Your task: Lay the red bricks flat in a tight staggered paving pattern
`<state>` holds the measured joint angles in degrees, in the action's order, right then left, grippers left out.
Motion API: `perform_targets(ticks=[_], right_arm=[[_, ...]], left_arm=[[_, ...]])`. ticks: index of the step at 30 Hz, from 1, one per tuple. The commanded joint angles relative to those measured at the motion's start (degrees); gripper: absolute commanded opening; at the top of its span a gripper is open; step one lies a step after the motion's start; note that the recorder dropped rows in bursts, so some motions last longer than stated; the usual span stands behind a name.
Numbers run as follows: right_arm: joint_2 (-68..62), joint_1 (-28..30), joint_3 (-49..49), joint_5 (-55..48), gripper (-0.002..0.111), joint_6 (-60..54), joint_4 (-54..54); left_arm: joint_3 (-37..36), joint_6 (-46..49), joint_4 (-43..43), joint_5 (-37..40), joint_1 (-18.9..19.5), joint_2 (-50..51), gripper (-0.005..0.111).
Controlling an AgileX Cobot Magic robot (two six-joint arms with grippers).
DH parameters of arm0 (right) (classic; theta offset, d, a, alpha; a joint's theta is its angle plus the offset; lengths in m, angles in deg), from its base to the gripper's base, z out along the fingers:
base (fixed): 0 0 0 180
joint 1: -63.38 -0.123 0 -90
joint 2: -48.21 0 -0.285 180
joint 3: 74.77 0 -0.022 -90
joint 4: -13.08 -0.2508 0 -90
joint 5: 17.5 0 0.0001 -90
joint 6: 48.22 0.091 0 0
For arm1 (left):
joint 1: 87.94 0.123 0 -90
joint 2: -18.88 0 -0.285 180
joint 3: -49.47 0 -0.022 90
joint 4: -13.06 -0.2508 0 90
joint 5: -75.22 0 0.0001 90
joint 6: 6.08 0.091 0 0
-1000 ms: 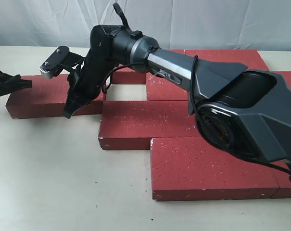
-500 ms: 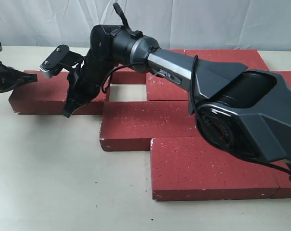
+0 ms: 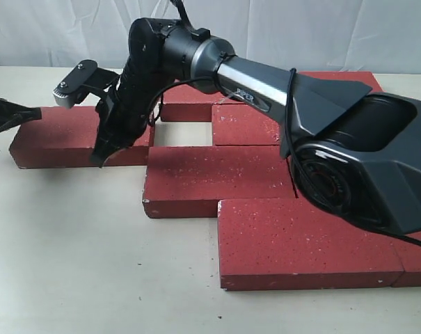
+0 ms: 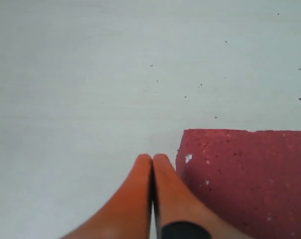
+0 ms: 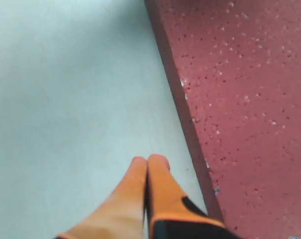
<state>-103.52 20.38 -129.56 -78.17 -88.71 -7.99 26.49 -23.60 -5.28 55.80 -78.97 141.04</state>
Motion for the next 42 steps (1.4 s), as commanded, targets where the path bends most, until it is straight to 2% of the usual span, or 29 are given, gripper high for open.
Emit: perform_targets(ticks=[1, 10, 16, 25, 27, 42], right_arm=[[-0.34, 0.00, -0.22, 0.39, -0.001, -2.56, -0.14], [-3.55, -0.40, -0.22, 7.41, -0.001, -2.95, 0.43], [-4.30, -0.40, -0.22, 7.74, -0.001, -2.95, 0.70], [-4.40, -0.40, -0.22, 9.27, -0.001, -2.95, 3.92], [-4.40, -0.40, -0.22, 9.67, -0.001, -2.95, 4.58], [-2.35, -0.49, -0.22, 5.19, -0.001, -2.08, 1.48]], left_arm=[[0.05, -0.33, -0.55, 0.70, 0.17, -0.95, 0.000], [0.05, -0.47, -0.55, 0.97, 0.17, 0.89, 0.000], [0.05, -1.28, -0.69, -1.92, 0.05, 1.31, 0.000], [0.05, -11.11, -11.12, -4.97, 0.05, 1.31, 0.000], [0.05, -11.17, -11.28, -4.97, 0.05, 1.31, 0.000], [0.05, -12.22, -13.40, -7.61, -0.88, 1.31, 0.000]])
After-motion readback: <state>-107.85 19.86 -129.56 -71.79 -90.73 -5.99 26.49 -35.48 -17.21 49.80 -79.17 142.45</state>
